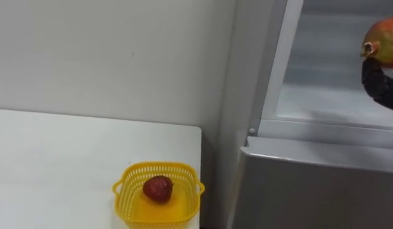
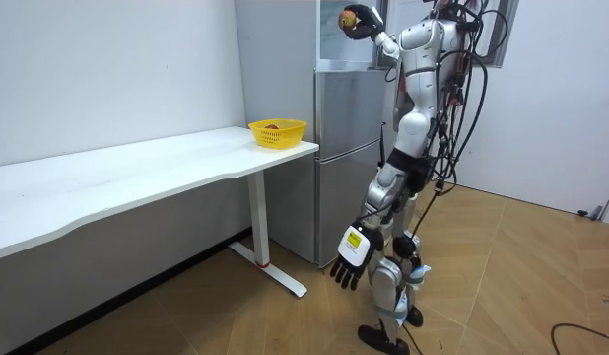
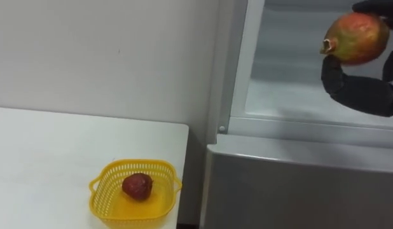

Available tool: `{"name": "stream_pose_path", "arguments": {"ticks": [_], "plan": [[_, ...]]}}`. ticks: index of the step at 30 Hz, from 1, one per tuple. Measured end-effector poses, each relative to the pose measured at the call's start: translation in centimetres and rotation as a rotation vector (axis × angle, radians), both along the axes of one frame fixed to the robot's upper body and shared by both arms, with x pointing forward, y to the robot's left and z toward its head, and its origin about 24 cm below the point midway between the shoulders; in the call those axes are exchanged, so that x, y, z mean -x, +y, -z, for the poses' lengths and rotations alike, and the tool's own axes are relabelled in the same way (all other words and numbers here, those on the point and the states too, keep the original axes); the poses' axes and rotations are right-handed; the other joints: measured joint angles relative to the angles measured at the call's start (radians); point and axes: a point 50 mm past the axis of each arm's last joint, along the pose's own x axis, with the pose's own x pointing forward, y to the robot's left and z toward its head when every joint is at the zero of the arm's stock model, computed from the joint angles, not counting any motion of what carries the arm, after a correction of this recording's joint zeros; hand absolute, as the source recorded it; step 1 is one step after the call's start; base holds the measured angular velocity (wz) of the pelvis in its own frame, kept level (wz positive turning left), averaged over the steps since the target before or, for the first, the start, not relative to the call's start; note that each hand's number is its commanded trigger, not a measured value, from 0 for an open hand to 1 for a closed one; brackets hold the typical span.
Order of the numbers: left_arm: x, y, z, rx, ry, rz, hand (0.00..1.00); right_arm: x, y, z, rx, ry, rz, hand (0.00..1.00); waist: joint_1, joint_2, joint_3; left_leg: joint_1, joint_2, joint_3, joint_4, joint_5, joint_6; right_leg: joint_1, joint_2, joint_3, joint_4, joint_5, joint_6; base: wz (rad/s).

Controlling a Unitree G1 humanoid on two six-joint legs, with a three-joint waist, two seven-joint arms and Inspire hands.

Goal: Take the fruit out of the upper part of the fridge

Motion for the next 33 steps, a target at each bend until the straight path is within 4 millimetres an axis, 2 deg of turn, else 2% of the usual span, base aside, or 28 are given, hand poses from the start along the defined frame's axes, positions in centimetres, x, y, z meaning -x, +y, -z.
{"name": "stream_pose_path", "arguments": {"ticks": [5, 13, 19, 21, 24, 26, 30, 33], "plan": [[0.0, -1.4, 0.5, 0.034, -0.018, 0.007, 0.00, 2.3, 2.4, -0.3, -0.001, -0.108, -0.117, 1.00, -0.002, 0.018, -0.0009, 0.005, 0.000, 0.005, -0.011, 0.000, 0.000, 0.000, 0.001, -0.001, -0.002, 0.000, 0.000, 0.00], [-0.7, -1.9, 0.8, 0.061, -0.029, 0.012, 0.00, 4.0, 4.8, -1.2, 0.114, -0.224, -0.136, 1.00, 0.009, 0.029, 0.0002, 0.002, 0.003, 0.004, -0.017, 0.000, 0.000, -0.007, 0.002, -0.001, -0.001, 0.000, 0.001, -0.01], [-1.8, -2.1, 0.8, 0.064, -0.060, 0.033, 0.00, 4.2, 6.7, -1.1, 0.207, -0.206, -0.194, 1.00, 0.033, 0.012, -0.0058, 0.006, 0.003, 0.003, -0.022, 0.000, 0.000, -0.008, 0.000, -0.003, -0.001, 0.000, 0.001, 0.00], [-1.6, -2.1, 0.9, 0.069, -0.048, 0.033, 0.00, 4.2, 7.1, -1.0, 0.226, -0.190, -0.223, 1.00, 0.049, 0.005, -0.0046, 0.010, 0.002, 0.003, -0.022, 0.000, 0.000, -0.003, 0.000, -0.004, -0.002, 0.000, 0.001, 0.00], [-2.2, -2.1, 0.9, 0.071, -0.055, 0.043, 0.00, 4.0, 8.4, -0.6, 0.230, -0.151, -0.312, 1.00, 0.081, -0.008, 0.0030, 0.012, 0.002, -0.003, -0.023, 0.000, 0.000, 0.003, -0.006, -0.016, -0.002, -0.001, 0.002, 0.04], [-2.4, -2.0, 0.9, 0.070, -0.060, 0.045, 0.00, 3.8, 9.1, -0.6, 0.240, -0.133, -0.363, 1.00, 0.093, -0.018, 0.0041, 0.001, 0.001, -0.010, -0.025, 0.000, 0.000, -0.003, -0.006, -0.021, -0.002, -0.001, 0.002, 0.09], [-2.5, -1.7, 0.8, 0.064, -0.058, 0.047, 0.00, 3.6, 9.7, -0.8, 0.272, -0.117, -0.392, 1.00, 0.116, -0.032, 0.0000, -0.011, -0.003, -0.032, -0.021, 0.000, 0.000, -0.005, -0.010, -0.046, -0.002, -0.001, 0.002, 0.18], [-2.1, -1.7, 0.8, 0.073, -0.043, 0.045, 0.00, 3.3, 10.1, -1.3, 0.312, -0.128, -0.378, 1.00, 0.135, -0.041, 0.0020, -0.017, -0.004, -0.042, -0.011, 0.001, 0.000, -0.005, -0.010, -0.053, -0.002, -0.001, 0.002, 0.11]]}}
